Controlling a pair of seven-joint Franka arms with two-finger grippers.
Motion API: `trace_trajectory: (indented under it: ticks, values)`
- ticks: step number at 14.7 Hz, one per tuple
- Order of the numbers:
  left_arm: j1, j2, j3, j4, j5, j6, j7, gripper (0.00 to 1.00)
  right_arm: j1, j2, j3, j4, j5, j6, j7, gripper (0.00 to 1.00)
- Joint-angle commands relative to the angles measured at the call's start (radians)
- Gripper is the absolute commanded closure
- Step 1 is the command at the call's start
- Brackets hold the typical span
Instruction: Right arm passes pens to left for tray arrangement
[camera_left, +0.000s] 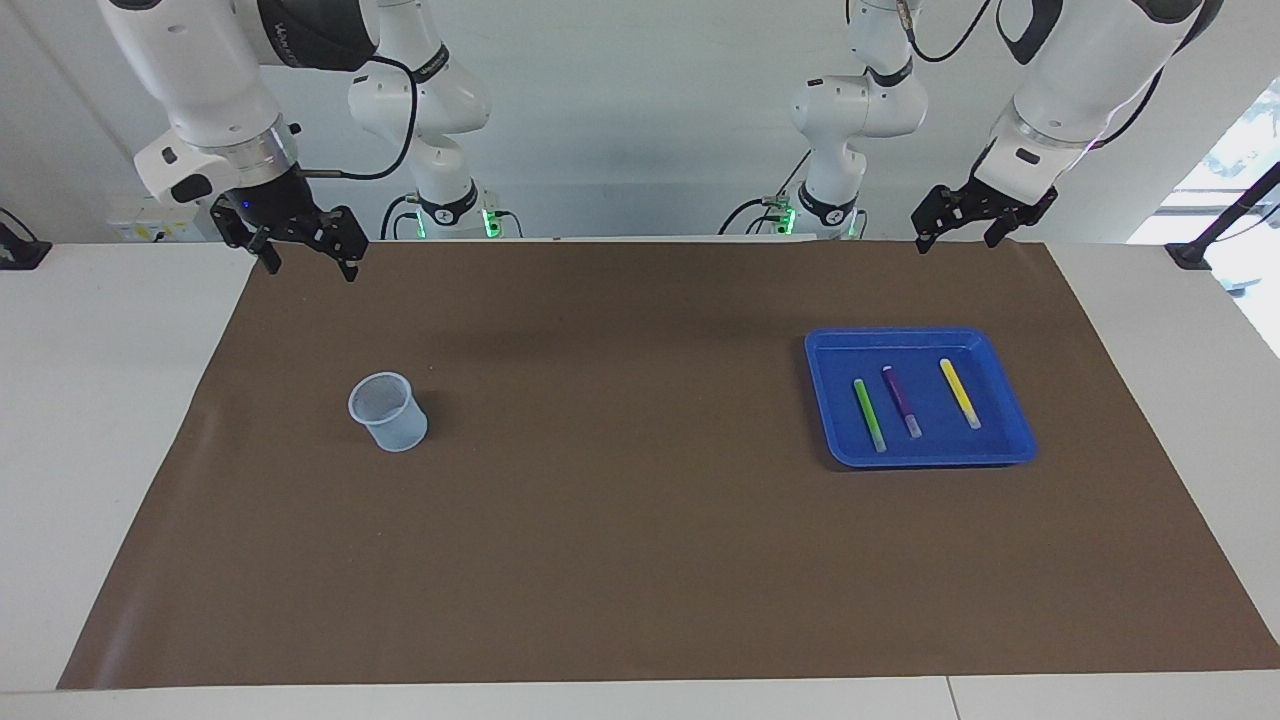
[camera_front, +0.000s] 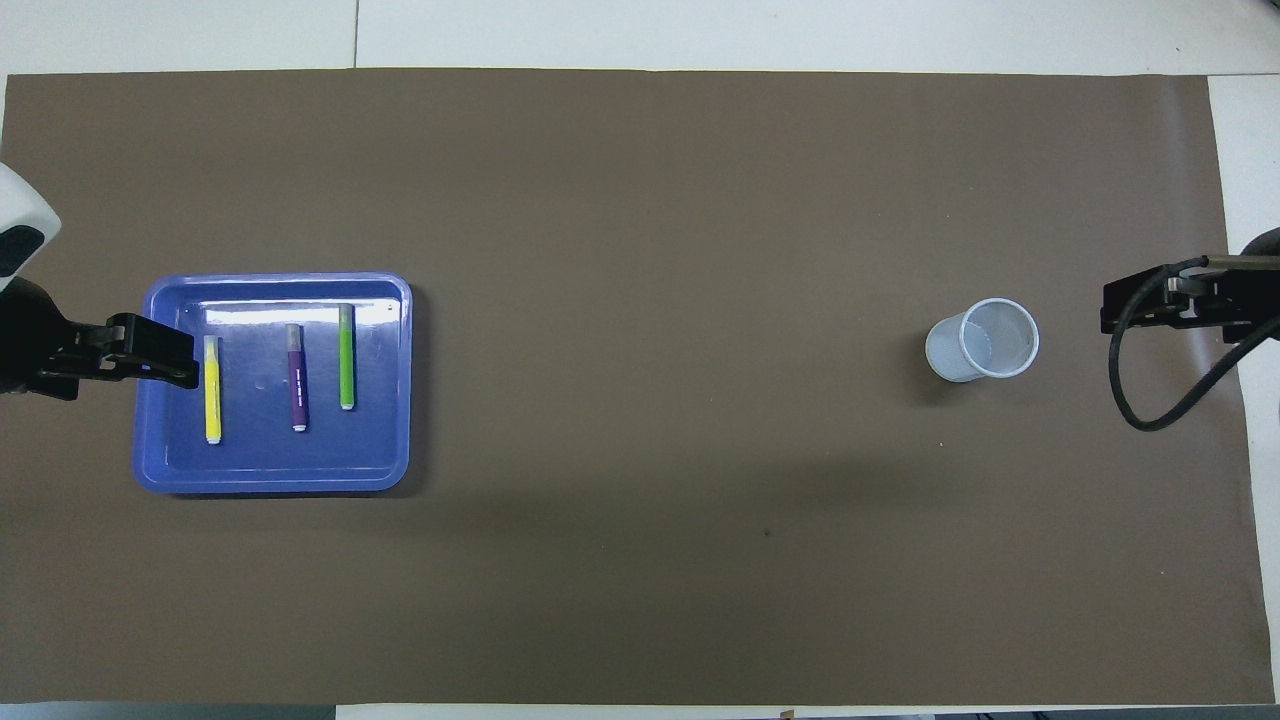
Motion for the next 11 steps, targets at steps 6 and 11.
trace_trajectory:
  ticks: [6, 11]
  values:
    - [0.01, 0.002, -0.044, 0.027, -0.008, -0.014, -0.007, 0.0, -0.011, -0.004, 0.005, -0.004, 0.022, -0.011, 0.002, 0.0]
    - [0.01, 0.002, -0.04, 0.027, -0.008, -0.016, -0.005, 0.0, -0.011, -0.004, 0.005, -0.004, 0.022, -0.011, 0.002, 0.0]
